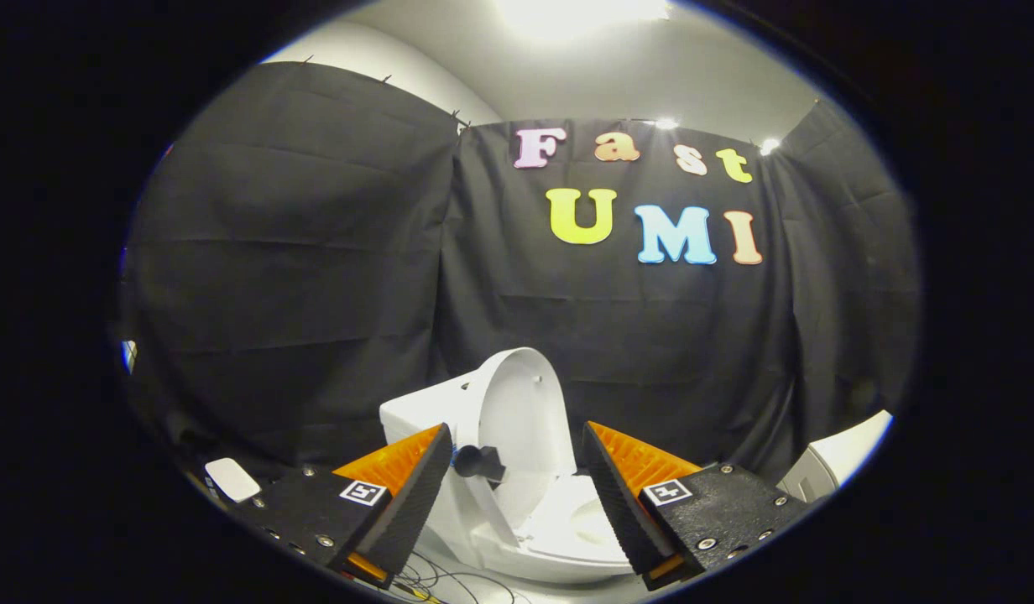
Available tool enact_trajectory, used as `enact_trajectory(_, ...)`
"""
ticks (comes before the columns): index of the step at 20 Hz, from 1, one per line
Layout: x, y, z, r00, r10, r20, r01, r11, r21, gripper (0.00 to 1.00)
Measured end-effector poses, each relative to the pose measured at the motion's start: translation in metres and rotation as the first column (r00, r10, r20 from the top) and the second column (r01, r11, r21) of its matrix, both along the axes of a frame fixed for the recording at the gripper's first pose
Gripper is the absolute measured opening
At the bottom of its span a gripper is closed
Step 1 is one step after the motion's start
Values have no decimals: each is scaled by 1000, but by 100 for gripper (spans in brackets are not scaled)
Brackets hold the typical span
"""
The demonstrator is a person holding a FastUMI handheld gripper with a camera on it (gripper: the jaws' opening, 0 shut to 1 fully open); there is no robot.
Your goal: Open the toilet lid.
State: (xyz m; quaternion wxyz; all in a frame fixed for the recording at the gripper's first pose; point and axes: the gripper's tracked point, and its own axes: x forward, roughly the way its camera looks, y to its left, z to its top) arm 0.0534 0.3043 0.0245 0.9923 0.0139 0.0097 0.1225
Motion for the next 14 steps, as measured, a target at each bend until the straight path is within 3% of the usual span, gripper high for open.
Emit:
enact_trajectory(2,0,-48,13,998,-43,34,44,999,-26,95)
enact_trajectory(5,-2,-109,42,988,-105,111,102,994,26,95)
enact_trajectory(9,-7,-171,42,983,-127,131,128,992,5,95)
enact_trajectory(14,-20,-229,47,979,-114,168,101,991,88,95)
